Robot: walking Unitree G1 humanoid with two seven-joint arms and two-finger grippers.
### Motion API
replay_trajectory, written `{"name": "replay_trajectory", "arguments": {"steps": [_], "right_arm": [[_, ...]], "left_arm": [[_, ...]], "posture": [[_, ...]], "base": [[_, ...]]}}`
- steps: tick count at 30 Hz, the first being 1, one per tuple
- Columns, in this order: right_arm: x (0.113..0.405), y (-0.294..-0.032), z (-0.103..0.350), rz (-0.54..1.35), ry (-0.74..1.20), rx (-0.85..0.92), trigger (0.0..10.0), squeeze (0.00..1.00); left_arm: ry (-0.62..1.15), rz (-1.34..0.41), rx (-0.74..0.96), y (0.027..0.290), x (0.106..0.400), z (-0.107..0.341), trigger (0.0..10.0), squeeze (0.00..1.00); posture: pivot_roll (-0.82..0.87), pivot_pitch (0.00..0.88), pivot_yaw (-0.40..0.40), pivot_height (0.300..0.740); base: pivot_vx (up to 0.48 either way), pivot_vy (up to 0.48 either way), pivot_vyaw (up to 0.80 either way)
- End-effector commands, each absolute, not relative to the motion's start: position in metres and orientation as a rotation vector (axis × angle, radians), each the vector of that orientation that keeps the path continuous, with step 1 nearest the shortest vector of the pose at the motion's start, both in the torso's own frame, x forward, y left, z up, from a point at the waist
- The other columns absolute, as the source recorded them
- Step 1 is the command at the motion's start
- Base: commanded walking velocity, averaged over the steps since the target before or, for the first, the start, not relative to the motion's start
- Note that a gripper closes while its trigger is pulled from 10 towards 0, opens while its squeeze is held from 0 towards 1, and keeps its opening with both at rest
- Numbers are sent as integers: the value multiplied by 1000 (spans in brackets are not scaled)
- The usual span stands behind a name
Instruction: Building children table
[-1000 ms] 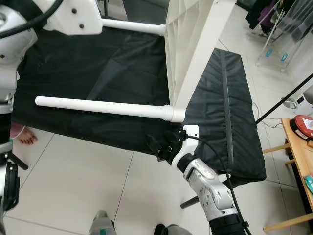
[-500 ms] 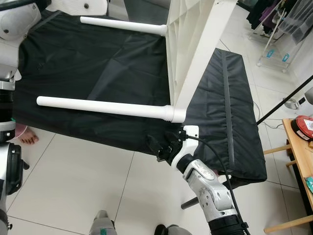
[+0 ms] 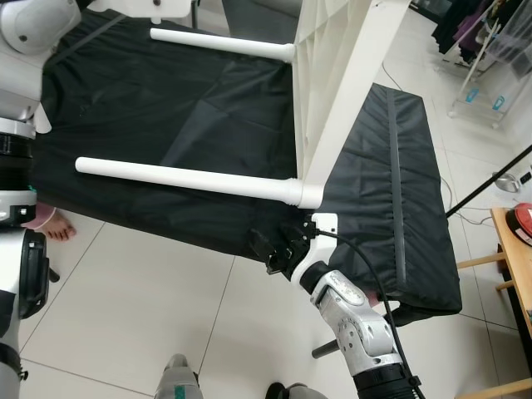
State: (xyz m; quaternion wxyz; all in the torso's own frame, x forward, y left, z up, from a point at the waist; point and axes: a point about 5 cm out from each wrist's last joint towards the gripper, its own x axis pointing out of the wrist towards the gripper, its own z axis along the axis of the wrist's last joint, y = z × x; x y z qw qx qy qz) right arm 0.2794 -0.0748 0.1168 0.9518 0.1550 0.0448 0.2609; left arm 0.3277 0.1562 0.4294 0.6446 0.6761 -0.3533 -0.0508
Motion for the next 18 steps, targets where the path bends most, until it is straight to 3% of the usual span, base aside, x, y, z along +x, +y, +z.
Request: {"name": "replay_trajectory", "arguments": {"steps": [1,18], "right_arm": [[278,-77,107,511,124,322,10000,0],[287,-71,112,496,107,348,10000,0]], "left_arm": [[-1164,188,1134,159,307,468,0,0],[-1218,178,747,161,304,481,0,0]], "posture": [[277,109,-107,740],[266,103,-106,740]], "base": [[0,0,0],[0,0,0]]}}
